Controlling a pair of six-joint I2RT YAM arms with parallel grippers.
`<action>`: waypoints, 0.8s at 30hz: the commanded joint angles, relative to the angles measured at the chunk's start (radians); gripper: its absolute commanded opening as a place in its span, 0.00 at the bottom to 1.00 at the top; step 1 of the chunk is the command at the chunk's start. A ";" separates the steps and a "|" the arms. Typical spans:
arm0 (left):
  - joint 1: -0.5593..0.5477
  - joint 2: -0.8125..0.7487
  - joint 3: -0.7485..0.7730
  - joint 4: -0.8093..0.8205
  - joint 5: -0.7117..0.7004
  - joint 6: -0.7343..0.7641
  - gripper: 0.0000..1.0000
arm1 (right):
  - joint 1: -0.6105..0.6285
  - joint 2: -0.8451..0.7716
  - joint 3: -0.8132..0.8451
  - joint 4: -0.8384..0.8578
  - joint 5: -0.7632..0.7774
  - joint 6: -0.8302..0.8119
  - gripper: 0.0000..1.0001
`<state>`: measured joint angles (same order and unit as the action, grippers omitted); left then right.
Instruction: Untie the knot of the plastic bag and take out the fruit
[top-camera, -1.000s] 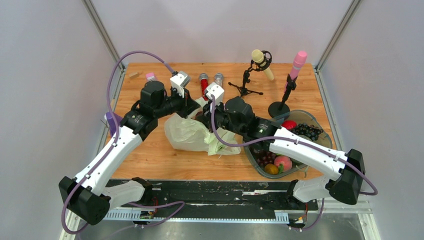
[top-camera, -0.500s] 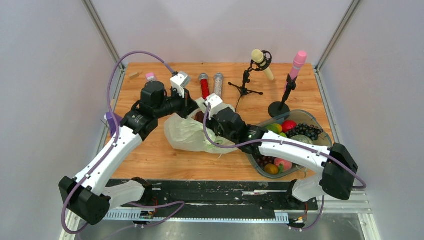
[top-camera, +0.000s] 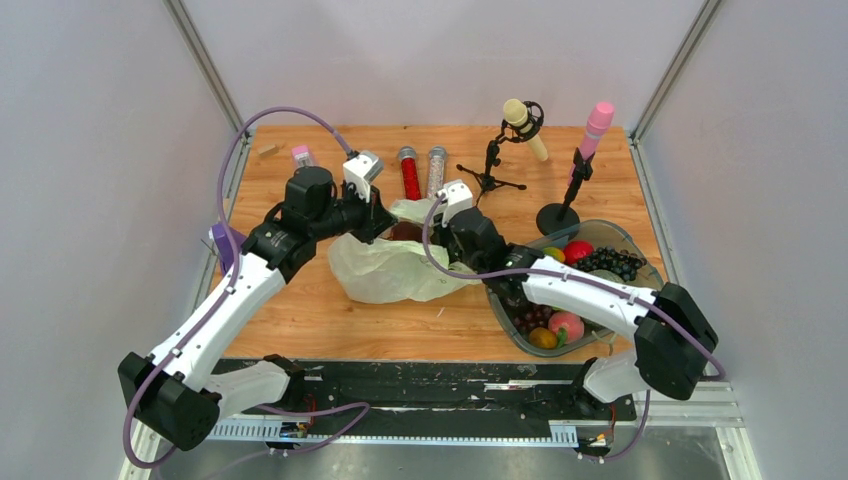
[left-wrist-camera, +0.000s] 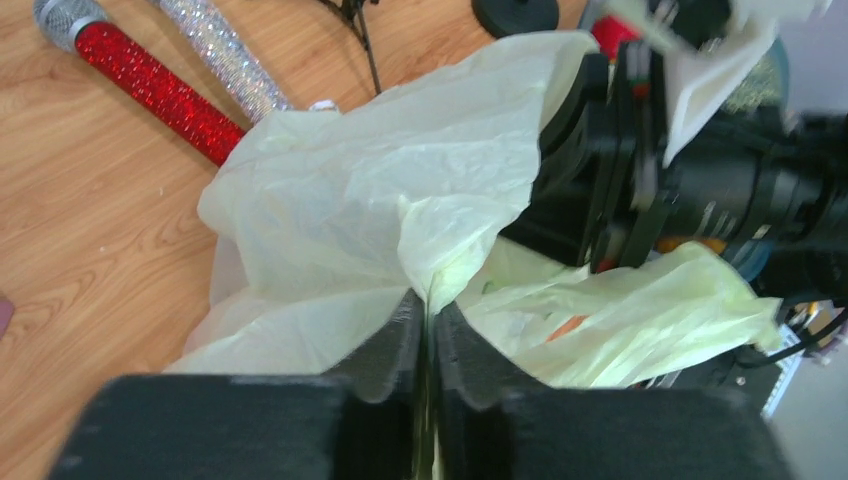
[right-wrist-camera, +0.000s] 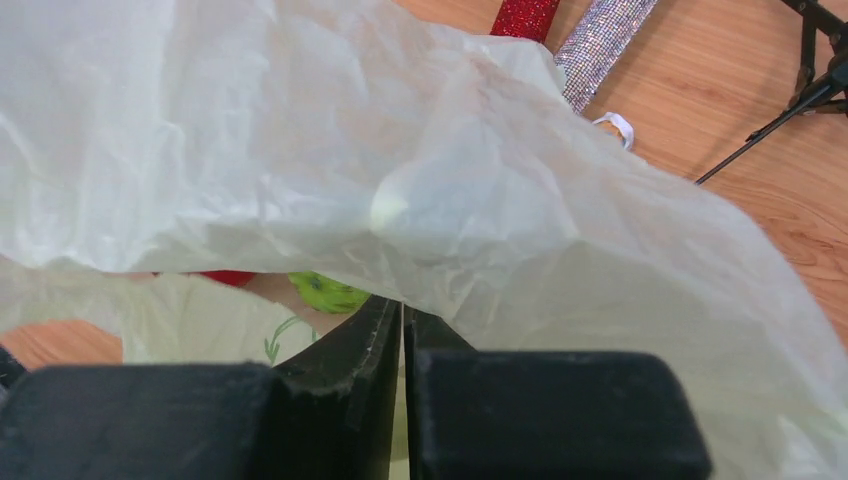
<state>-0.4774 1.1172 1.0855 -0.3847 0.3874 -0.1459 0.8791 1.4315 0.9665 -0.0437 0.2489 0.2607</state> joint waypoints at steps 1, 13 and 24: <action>-0.024 -0.039 -0.021 -0.046 -0.053 0.027 0.25 | -0.047 -0.063 -0.024 0.074 -0.216 -0.014 0.11; -0.173 -0.007 0.001 -0.211 -0.416 -0.012 0.75 | -0.049 -0.020 -0.012 0.096 -0.493 -0.016 0.19; -0.204 -0.001 -0.041 -0.254 -0.455 -0.011 0.45 | 0.002 0.064 -0.106 0.340 -0.390 0.030 0.20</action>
<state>-0.6739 1.1206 1.0561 -0.6373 -0.0402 -0.1513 0.8421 1.4410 0.8890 0.1333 -0.1913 0.2745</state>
